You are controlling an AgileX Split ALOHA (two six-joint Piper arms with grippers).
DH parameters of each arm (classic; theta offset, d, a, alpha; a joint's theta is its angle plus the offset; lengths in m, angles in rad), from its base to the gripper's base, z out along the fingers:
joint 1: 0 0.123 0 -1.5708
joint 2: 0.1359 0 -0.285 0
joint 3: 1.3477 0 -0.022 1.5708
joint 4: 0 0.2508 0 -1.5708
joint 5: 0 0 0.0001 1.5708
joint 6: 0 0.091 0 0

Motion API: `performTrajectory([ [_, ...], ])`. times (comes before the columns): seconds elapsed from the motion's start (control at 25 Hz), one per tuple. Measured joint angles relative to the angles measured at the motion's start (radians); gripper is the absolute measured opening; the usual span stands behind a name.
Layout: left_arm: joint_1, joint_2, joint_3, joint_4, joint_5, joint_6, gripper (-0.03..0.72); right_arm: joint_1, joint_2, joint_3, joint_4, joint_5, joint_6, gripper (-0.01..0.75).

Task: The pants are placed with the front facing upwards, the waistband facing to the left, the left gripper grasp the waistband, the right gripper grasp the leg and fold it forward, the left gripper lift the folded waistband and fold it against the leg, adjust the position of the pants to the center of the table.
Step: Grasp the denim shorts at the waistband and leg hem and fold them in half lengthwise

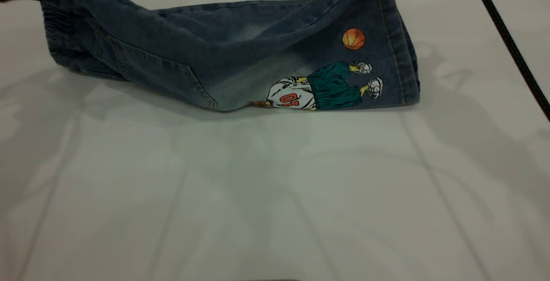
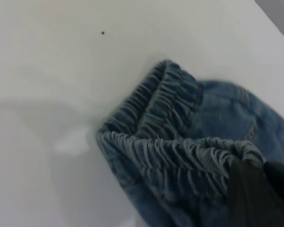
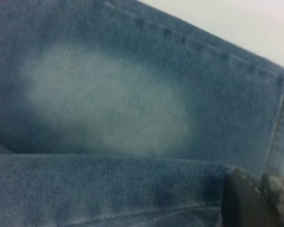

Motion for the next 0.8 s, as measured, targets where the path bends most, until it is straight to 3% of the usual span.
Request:
performTrajectory([
  [0.4, 0.000, 0.080, -0.001, 0.021, -0.283, -0.201, 0.040, -0.063, 0.124, -0.142, 0.001, -0.043, -0.005, 0.030],
  [0.8, -0.013, 0.218, -0.003, 0.151, -0.565, -0.345, 0.043, -0.116, 0.194, -0.150, 0.027, -0.192, -0.005, 0.041],
])
